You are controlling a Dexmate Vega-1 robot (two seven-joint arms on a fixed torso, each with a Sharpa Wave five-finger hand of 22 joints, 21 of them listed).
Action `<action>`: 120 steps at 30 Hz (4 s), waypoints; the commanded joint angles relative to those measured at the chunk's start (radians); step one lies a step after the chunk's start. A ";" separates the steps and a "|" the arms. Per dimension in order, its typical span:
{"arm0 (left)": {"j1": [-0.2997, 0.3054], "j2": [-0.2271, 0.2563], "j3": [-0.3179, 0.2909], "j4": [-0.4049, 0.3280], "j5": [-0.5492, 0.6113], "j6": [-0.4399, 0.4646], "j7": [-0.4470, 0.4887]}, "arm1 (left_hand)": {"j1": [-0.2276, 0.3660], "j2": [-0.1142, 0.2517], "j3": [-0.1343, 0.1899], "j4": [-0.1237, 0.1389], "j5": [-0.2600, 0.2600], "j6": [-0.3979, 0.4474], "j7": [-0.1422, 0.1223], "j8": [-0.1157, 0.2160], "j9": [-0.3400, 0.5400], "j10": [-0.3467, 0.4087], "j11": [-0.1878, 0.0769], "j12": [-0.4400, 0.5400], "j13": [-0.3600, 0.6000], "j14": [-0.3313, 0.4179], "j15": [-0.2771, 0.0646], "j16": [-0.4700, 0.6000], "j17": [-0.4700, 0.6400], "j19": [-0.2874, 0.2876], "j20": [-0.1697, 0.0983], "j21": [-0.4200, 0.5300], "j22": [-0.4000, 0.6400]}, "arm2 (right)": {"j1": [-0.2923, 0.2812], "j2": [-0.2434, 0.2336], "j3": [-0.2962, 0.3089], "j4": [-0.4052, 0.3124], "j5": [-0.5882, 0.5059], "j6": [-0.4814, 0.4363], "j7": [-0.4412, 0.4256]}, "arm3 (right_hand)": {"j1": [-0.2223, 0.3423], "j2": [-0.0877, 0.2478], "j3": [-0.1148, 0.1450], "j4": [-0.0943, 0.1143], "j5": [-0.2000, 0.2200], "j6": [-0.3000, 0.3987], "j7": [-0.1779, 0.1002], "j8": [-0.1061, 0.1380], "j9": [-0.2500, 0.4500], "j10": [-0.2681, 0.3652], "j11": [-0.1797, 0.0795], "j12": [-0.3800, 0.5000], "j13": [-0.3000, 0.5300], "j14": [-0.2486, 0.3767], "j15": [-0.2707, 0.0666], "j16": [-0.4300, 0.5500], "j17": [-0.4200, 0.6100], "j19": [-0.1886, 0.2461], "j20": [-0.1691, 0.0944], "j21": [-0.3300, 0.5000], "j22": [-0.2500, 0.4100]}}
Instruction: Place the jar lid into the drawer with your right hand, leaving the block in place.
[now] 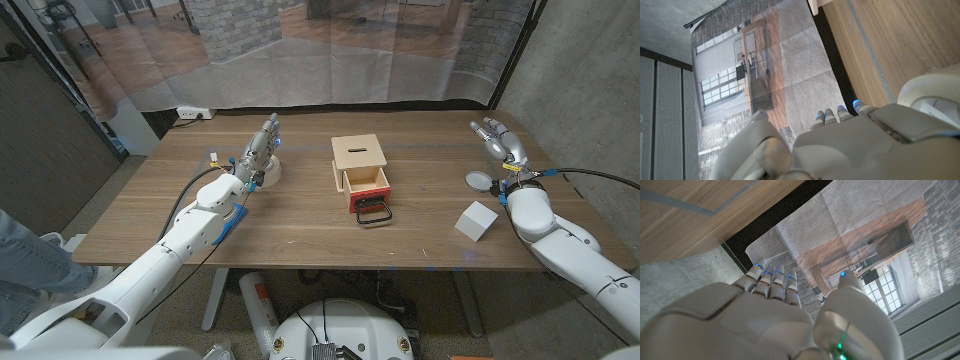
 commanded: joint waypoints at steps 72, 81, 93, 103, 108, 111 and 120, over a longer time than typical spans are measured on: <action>0.023 0.004 -0.004 -0.039 0.007 -0.001 0.031 | 0.027 0.014 -0.019 -0.001 -0.005 0.032 0.013 0.005 0.003 0.017 0.008 0.006 0.006 -0.033 0.000 0.002 0.005 -0.116 -0.001 0.007 0.003 | -0.008 -0.199 -0.076 -0.229 -0.224 -0.520 0.052 | 0.019 -0.005 -0.009 -0.021 -0.002 -0.016 -0.055 0.001 0.009 -0.029 0.000 -0.012 0.008 -0.011 0.073 -0.013 0.006 0.039 0.229 -0.088 0.004; 0.036 0.012 -0.008 -0.066 0.014 0.006 0.050 | 0.028 0.015 -0.021 -0.001 -0.005 0.036 0.011 0.005 0.003 0.017 0.006 0.005 0.006 -0.032 0.000 0.002 0.005 -0.118 0.004 0.007 0.003 | -0.002 -0.233 -0.088 -0.257 -0.227 -0.591 0.081 | 0.017 -0.012 -0.014 -0.023 -0.003 -0.014 -0.068 0.002 0.009 -0.032 -0.010 -0.012 0.009 -0.020 0.077 -0.013 0.006 0.053 0.247 -0.093 0.005; 0.027 0.014 -0.004 -0.074 0.019 0.020 0.054 | 0.029 0.017 -0.025 0.000 -0.006 0.038 0.011 0.003 0.003 0.017 0.005 0.004 0.006 -0.031 -0.001 0.002 0.005 -0.119 0.008 0.007 0.004 | 0.016 -0.255 -0.107 -0.291 -0.223 -0.672 0.099 | 0.032 -0.037 -0.022 -0.039 0.010 -0.055 -0.070 -0.009 0.009 -0.058 0.004 -0.018 0.010 -0.014 0.095 -0.008 0.005 0.070 0.252 -0.103 0.006; 0.021 0.017 -0.006 -0.068 0.017 0.024 0.049 | 0.031 0.019 -0.028 0.000 -0.007 0.041 0.010 0.003 0.003 0.019 0.004 0.004 0.006 -0.029 -0.002 0.002 0.005 -0.118 0.011 0.008 0.004 | 0.056 -0.276 -0.153 -0.307 -0.231 -0.734 0.140 | 0.056 -0.058 -0.026 -0.055 0.031 -0.104 -0.065 -0.013 0.008 -0.099 0.016 -0.025 0.011 -0.050 0.120 -0.016 0.005 0.079 0.253 -0.120 0.008; 0.017 0.016 -0.007 -0.064 0.016 0.022 0.046 | 0.031 0.019 -0.029 -0.001 -0.008 0.043 0.011 0.003 0.003 0.018 0.005 0.004 0.006 -0.029 -0.001 0.002 0.005 -0.117 0.011 0.008 0.004 | 0.088 -0.285 -0.187 -0.308 -0.240 -0.755 0.169 | 0.060 -0.061 -0.027 -0.057 0.034 -0.107 -0.063 -0.012 0.008 -0.109 0.017 -0.027 0.012 -0.053 0.128 -0.015 0.005 0.083 0.253 -0.123 0.008; 0.015 0.015 -0.006 -0.061 0.014 0.024 0.044 | 0.031 0.020 -0.029 -0.001 -0.008 0.045 0.011 0.003 0.003 0.019 0.006 0.004 0.006 -0.029 -0.002 0.002 0.005 -0.118 0.013 0.008 0.004 | 0.103 -0.292 -0.203 -0.307 -0.243 -0.764 0.185 | 0.062 -0.063 -0.028 -0.058 0.037 -0.110 -0.062 -0.011 0.008 -0.116 0.020 -0.028 0.012 -0.056 0.133 -0.015 0.005 0.088 0.253 -0.124 0.008; 0.008 0.014 -0.002 -0.060 0.015 0.035 0.046 | 0.032 0.020 -0.031 -0.001 -0.008 0.048 0.012 0.004 0.003 0.019 0.006 0.003 0.006 -0.029 -0.001 0.002 0.005 -0.117 0.013 0.008 0.004 | 0.144 -0.305 -0.253 -0.311 -0.257 -0.817 0.229 | 0.079 -0.069 -0.028 -0.066 0.049 -0.131 -0.060 -0.012 0.008 -0.138 0.023 -0.031 0.011 -0.065 0.144 -0.015 0.004 0.098 0.253 -0.129 0.009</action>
